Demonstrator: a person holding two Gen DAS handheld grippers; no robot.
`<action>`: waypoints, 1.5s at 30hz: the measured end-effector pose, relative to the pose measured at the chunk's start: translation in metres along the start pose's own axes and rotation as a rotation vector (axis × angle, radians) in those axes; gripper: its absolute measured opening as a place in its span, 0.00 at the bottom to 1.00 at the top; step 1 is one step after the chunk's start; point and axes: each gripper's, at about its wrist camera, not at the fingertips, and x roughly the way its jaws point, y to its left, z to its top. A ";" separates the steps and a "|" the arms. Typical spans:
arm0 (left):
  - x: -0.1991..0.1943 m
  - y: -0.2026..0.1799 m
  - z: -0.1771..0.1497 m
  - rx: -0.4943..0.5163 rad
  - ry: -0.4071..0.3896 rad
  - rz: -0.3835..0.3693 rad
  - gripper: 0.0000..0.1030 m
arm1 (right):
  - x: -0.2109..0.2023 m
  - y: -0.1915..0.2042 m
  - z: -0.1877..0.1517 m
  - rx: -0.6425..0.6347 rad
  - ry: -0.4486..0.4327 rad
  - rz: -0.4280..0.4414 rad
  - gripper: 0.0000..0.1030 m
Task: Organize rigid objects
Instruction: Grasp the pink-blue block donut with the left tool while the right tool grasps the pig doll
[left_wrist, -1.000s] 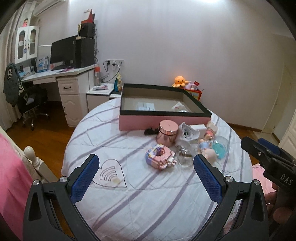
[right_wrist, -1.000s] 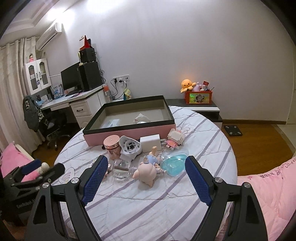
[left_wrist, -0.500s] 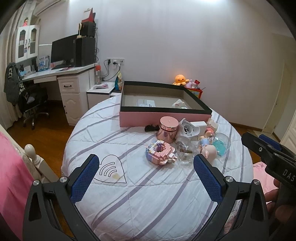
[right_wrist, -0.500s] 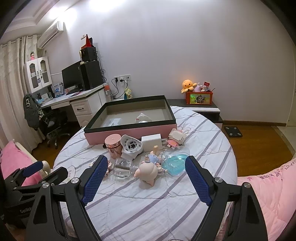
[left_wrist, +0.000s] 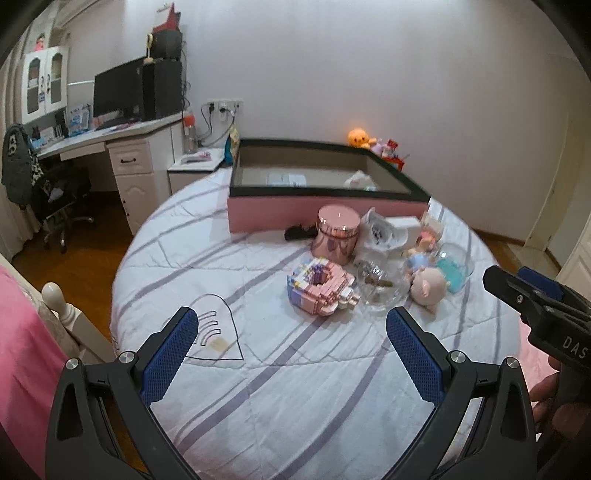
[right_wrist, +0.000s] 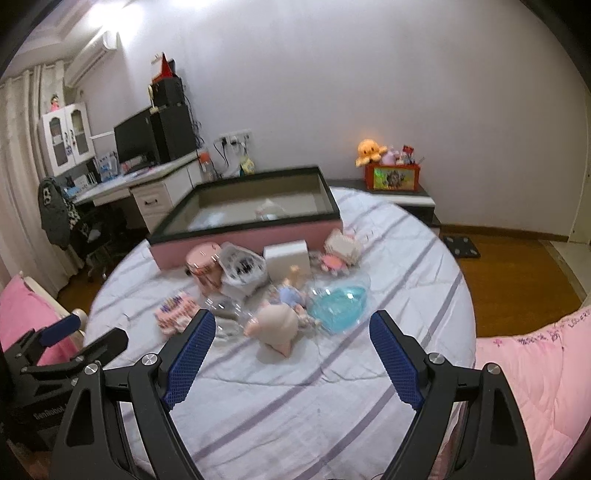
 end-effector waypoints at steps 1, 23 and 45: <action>0.006 -0.001 0.000 0.005 0.009 0.001 1.00 | 0.004 -0.002 -0.002 0.002 0.011 0.001 0.84; 0.100 -0.014 0.025 0.096 0.193 -0.065 0.80 | 0.077 0.002 -0.002 -0.014 0.141 0.117 0.67; 0.067 0.008 0.003 0.033 0.150 -0.157 0.55 | 0.084 -0.009 -0.001 0.048 0.174 0.216 0.40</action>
